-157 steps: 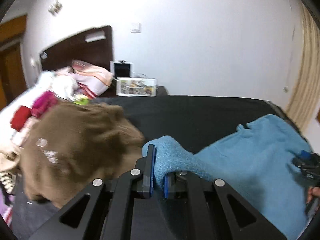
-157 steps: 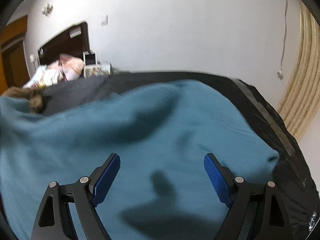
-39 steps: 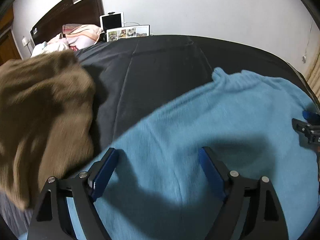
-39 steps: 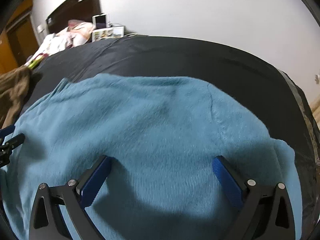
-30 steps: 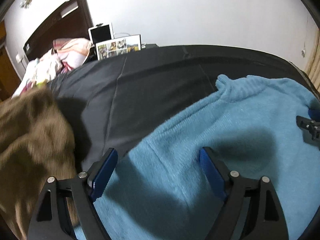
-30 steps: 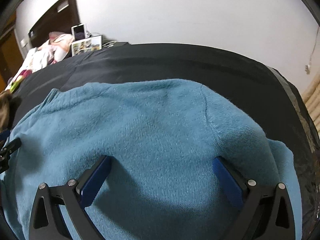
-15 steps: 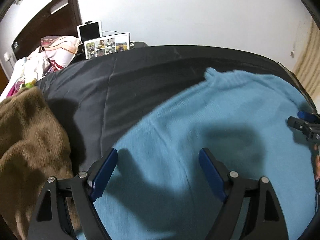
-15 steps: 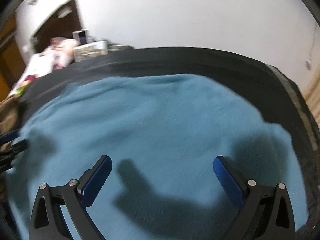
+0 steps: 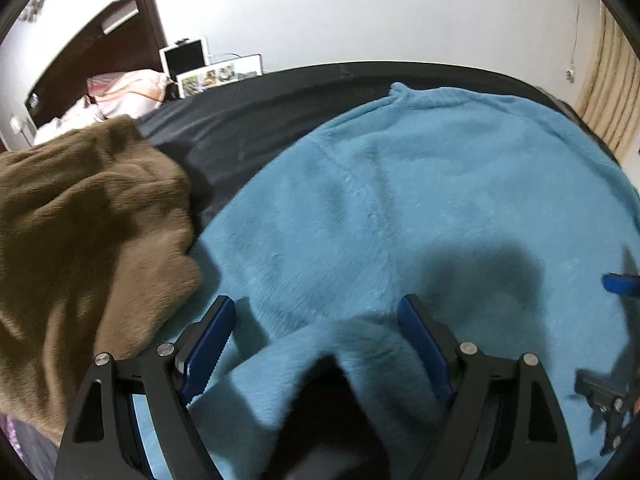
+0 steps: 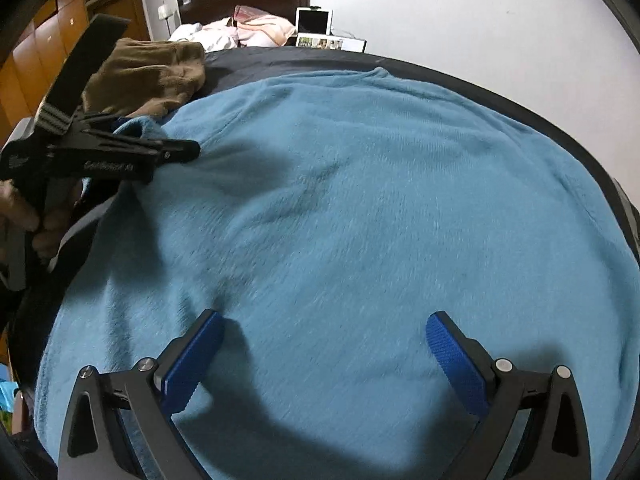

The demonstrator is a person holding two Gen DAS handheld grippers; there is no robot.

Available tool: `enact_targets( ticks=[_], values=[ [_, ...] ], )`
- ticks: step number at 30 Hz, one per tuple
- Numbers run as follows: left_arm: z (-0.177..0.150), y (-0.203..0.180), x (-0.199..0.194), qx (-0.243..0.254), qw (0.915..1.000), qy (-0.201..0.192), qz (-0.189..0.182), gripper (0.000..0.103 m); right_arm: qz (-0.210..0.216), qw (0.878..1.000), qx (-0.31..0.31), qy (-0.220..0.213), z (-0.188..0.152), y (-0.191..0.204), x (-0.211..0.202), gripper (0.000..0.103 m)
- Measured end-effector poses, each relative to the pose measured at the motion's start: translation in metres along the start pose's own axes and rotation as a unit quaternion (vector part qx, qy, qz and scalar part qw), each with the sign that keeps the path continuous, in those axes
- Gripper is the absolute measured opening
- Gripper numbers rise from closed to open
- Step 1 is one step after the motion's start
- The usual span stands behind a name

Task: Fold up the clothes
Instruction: 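Move both grippers over the teal sweater, bringing the right gripper to a sleeve, then close the right gripper on the teal sweater sleeve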

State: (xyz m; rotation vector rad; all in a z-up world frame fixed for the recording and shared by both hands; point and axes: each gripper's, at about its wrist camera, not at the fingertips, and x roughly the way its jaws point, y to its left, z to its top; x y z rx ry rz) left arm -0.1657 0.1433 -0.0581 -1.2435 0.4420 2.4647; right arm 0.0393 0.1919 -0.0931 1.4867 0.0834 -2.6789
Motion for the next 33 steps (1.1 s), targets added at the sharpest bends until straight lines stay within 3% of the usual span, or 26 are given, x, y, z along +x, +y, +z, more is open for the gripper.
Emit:
enact_targets(
  ticks=[3,8,11,15,18,21,25,29,33],
  values=[
    [-0.003,0.003,-0.001,0.015,0.9995,-0.009,0.027,0.087,0.0,1.0,-0.004,-0.009,-0.001,0.019,0.001,0.103],
    [-0.004,0.019,-0.001,-0.005,0.9986,-0.01,0.051,0.089,0.011,1.0,0.006,-0.026,-0.01,0.043,-0.008,0.103],
    [-0.004,0.023,-0.002,-0.006,0.9977,-0.007,0.067,0.089,0.039,0.999,0.001,-0.032,-0.014,0.054,-0.013,0.103],
    [-0.006,0.02,-0.005,-0.007,0.9964,-0.004,0.085,0.089,0.091,0.995,0.021,-0.038,-0.018,0.032,-0.023,0.103],
    [-0.01,0.018,-0.017,-0.024,0.9972,-0.01,0.071,0.088,0.119,0.989,0.064,-0.062,-0.023,-0.011,-0.046,0.103],
    [-0.011,0.008,-0.038,-0.029,0.9984,-0.031,0.039,0.088,0.063,0.987,0.098,-0.112,-0.035,-0.064,-0.078,0.103],
    [-0.006,-0.023,-0.068,-0.026,0.9975,-0.062,-0.022,0.088,-0.009,0.973,0.186,-0.134,-0.062,-0.153,-0.1,0.101],
    [-0.007,-0.062,-0.077,-0.018,0.9937,-0.059,-0.094,0.088,-0.079,0.956,0.25,-0.13,-0.097,-0.223,-0.109,0.093],
    [-0.013,-0.099,-0.072,-0.008,0.99,-0.052,-0.131,0.088,-0.113,0.947,0.281,-0.104,-0.113,-0.263,-0.1,0.083]
  ],
)
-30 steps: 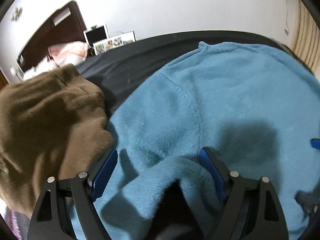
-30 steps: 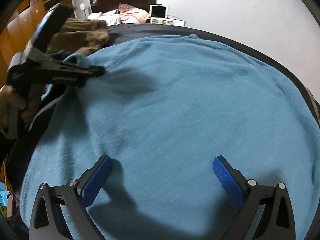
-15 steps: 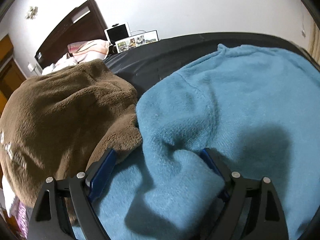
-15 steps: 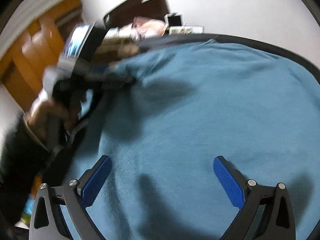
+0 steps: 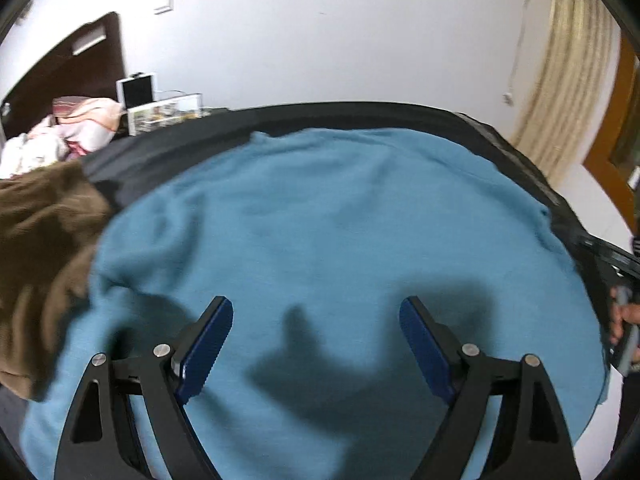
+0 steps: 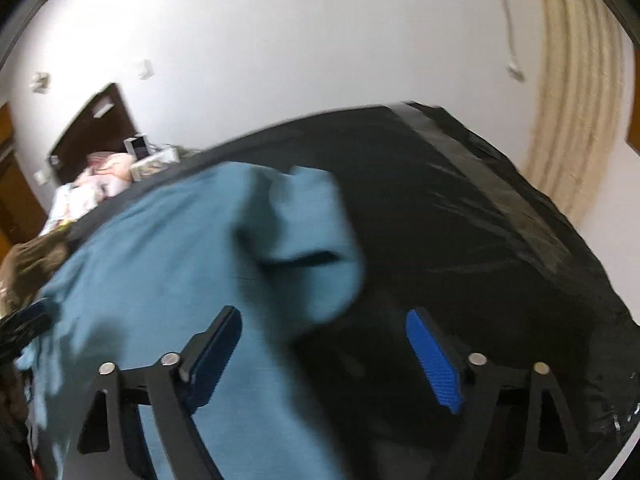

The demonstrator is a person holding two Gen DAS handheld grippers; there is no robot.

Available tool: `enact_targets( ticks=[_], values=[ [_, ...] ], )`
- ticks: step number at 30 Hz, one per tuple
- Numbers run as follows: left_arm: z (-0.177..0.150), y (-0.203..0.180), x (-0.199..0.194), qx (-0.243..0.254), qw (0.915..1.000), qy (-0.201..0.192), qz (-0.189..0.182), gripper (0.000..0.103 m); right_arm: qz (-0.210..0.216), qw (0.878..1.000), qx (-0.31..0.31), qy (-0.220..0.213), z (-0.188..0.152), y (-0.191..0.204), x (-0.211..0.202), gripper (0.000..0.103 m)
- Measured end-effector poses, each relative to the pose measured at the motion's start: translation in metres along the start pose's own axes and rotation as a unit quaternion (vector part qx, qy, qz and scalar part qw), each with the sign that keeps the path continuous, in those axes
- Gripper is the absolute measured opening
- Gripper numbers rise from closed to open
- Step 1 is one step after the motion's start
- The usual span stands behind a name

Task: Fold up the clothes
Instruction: 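Close the right gripper on the teal sweater sleeve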

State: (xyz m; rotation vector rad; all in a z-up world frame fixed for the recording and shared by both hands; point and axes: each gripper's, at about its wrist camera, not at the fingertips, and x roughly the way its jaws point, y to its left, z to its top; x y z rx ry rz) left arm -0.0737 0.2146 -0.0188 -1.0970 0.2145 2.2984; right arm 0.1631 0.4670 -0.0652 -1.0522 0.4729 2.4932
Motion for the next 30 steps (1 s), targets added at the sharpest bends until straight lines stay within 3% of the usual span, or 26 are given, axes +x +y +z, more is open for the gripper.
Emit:
enact_targets(
  ticks=[5,10,17,21,23,25,26,28,30],
  values=[
    [-0.004,-0.01,0.02,-0.018,0.9997,0.014,-0.009,0.088,-0.013,0.999,-0.01,0.027,0.008,-0.018,0.025,0.075],
    [-0.007,0.002,0.033,-0.048,0.9987,0.018,0.0,0.088,-0.005,0.999,-0.01,0.048,0.02,-0.021,0.051,0.06],
    [-0.01,0.008,0.038,-0.061,0.998,0.016,0.002,0.089,0.009,0.998,-0.038,0.052,0.03,-0.003,0.063,0.059],
    [-0.01,0.007,0.04,-0.057,0.9983,0.015,0.003,0.089,-0.007,0.996,-0.074,0.05,0.029,0.017,0.072,0.058],
    [-0.01,0.008,0.039,-0.057,0.9983,0.014,0.0,0.089,-0.011,0.995,-0.082,0.049,0.031,0.023,0.076,0.052],
    [-0.011,0.01,0.039,-0.06,0.9981,0.012,-0.005,0.089,-0.009,0.996,-0.078,0.049,0.033,0.022,0.077,0.032],
    [-0.011,0.011,0.039,-0.062,0.998,0.012,-0.007,0.089,-0.007,0.996,-0.075,0.05,0.035,0.021,0.078,0.028],
    [-0.011,0.011,0.039,-0.063,0.9979,0.011,-0.009,0.089,-0.015,0.996,-0.072,0.049,0.038,0.02,0.078,0.012],
    [-0.011,0.011,0.039,-0.063,0.9979,0.01,-0.009,0.089,-0.035,0.996,-0.073,0.04,0.043,0.017,0.076,0.007]
  ],
)
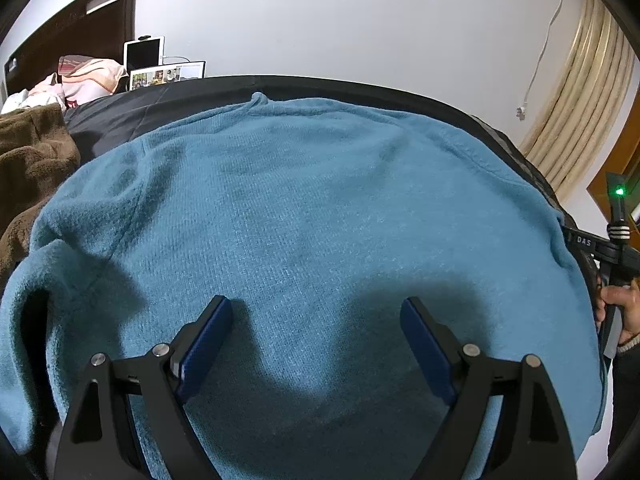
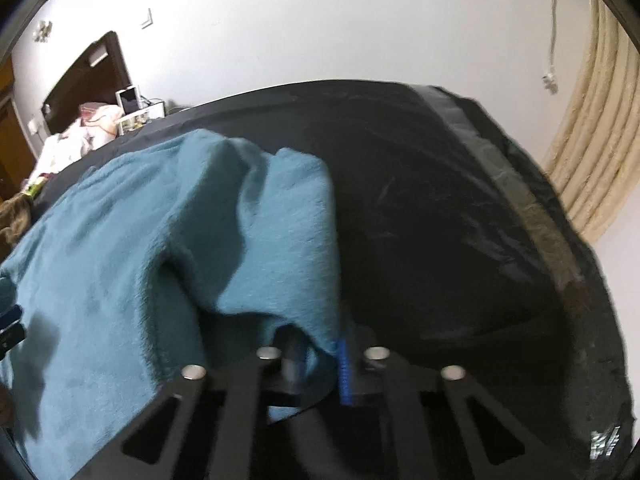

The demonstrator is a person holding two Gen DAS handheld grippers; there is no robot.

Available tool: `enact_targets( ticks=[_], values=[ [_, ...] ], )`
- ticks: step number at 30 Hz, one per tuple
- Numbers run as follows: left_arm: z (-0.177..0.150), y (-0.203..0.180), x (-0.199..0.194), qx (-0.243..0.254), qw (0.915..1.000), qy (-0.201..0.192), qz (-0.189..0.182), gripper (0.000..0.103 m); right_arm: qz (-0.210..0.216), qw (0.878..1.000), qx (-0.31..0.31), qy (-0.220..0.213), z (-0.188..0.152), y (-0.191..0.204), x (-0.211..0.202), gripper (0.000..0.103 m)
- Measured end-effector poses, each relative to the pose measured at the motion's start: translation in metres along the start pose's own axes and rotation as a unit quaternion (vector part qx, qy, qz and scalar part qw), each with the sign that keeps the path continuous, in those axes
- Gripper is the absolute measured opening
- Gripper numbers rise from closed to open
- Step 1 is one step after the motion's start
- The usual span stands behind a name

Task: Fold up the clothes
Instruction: 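Close the right gripper on the teal sweater sleeve, then lift the sleeve up off the sheet with the right gripper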

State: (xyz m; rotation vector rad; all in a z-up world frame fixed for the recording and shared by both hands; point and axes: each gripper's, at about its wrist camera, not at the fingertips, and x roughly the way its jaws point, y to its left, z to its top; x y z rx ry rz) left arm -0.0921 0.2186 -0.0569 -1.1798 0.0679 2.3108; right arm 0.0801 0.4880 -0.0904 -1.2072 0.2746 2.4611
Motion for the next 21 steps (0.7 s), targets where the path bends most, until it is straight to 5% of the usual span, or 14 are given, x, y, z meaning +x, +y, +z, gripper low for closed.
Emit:
enact_targets(
  ticks=[5,11,14,18,21],
  values=[
    [0.001,0.001,0.0,-0.001,1.0,0.0,-0.004,0.09,-0.096,0.994,-0.008,-0.06,0.023,-0.007,-0.027,0.007],
    [0.002,0.004,0.001,0.001,1.0,0.0,-0.008,0.09,-0.229,0.954,-0.087,-0.174,0.054,0.022,-0.079,0.007],
    [0.003,0.007,0.002,0.0,0.9999,-0.001,-0.012,0.09,-0.216,0.957,-0.092,-0.171,0.059,0.028,-0.081,0.008],
    [0.004,0.008,0.003,-0.002,0.9999,-0.002,-0.016,0.09,-0.119,0.986,-0.055,-0.099,0.051,0.01,-0.051,0.008],
    [0.004,0.01,0.003,-0.003,0.9998,-0.003,-0.017,0.09,-0.087,0.994,-0.028,-0.056,0.034,-0.006,-0.031,0.012]
  ],
)
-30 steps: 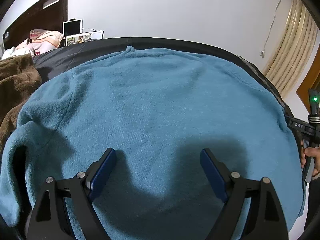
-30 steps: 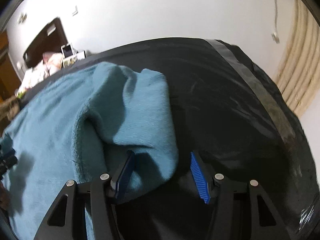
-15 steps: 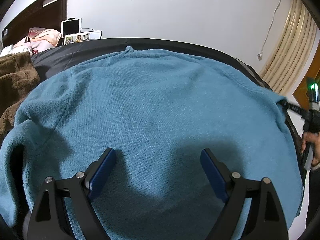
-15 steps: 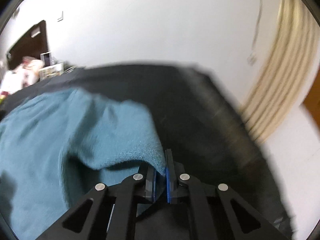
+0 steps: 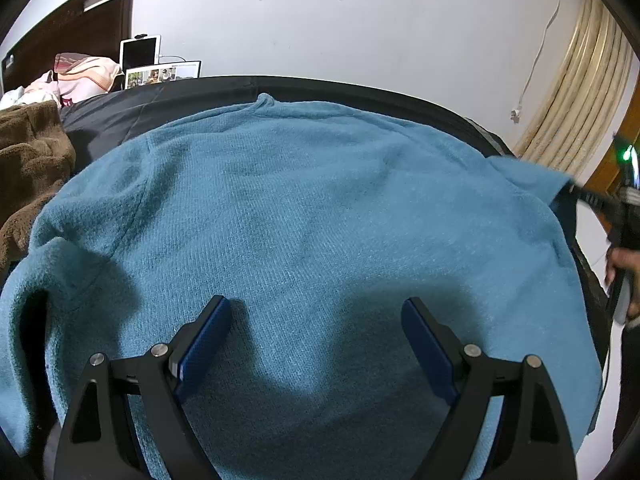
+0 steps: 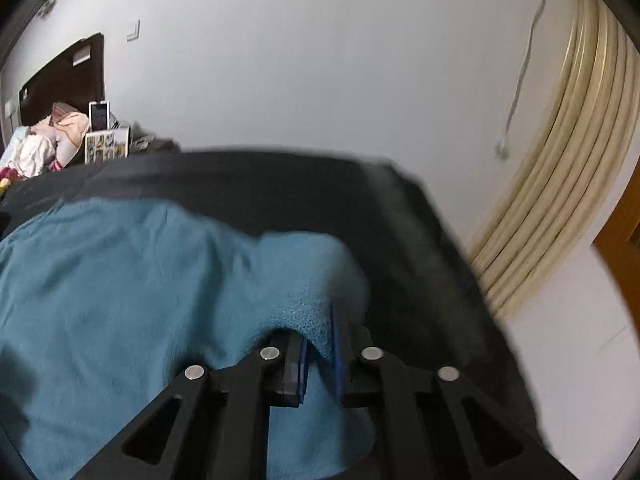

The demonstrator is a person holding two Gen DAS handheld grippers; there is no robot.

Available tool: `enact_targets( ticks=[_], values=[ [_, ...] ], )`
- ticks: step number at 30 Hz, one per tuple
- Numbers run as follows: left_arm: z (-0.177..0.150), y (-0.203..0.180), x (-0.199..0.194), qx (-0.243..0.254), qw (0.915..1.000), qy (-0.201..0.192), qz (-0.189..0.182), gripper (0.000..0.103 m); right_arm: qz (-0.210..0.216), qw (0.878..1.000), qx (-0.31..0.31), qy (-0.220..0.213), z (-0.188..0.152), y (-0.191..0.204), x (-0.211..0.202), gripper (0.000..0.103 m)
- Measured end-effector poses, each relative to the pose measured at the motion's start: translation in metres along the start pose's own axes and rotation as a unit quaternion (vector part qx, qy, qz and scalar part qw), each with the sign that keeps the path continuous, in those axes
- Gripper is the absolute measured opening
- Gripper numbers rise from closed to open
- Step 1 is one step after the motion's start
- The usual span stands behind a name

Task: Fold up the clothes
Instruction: 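Lift the sleeve up off the sheet with the right gripper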

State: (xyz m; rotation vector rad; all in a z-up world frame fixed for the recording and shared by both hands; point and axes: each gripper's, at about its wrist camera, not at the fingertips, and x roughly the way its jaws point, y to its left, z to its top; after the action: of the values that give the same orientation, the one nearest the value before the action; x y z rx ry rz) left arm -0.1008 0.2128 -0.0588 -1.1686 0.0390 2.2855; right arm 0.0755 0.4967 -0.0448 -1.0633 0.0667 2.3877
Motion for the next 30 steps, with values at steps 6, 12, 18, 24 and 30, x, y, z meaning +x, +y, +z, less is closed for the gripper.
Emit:
enact_targets(
  ticks=[6,12,18,24,30],
  values=[
    [-0.002,-0.003,0.0,-0.001,1.0,-0.001,0.0,0.09,0.055,0.993,0.102,0.036,-0.033,-0.039,0.008,0.04],
    [-0.001,-0.003,-0.001,0.0,1.0,0.0,0.0,0.09,0.05,0.988,0.142,0.045,-0.066,-0.064,0.004,0.069],
    [-0.001,-0.003,-0.001,0.0,1.0,0.0,0.0,0.09,0.052,0.987,0.145,0.056,-0.078,-0.069,0.011,0.069],
    [-0.001,-0.001,-0.002,-0.003,1.0,-0.001,-0.003,0.09,0.038,0.993,0.098,0.061,-0.063,-0.052,0.019,0.035],
    [0.0,0.0,-0.002,-0.006,0.9999,-0.003,-0.009,0.09,-0.032,0.996,0.06,0.061,-0.052,-0.054,0.008,0.007]
  ],
)
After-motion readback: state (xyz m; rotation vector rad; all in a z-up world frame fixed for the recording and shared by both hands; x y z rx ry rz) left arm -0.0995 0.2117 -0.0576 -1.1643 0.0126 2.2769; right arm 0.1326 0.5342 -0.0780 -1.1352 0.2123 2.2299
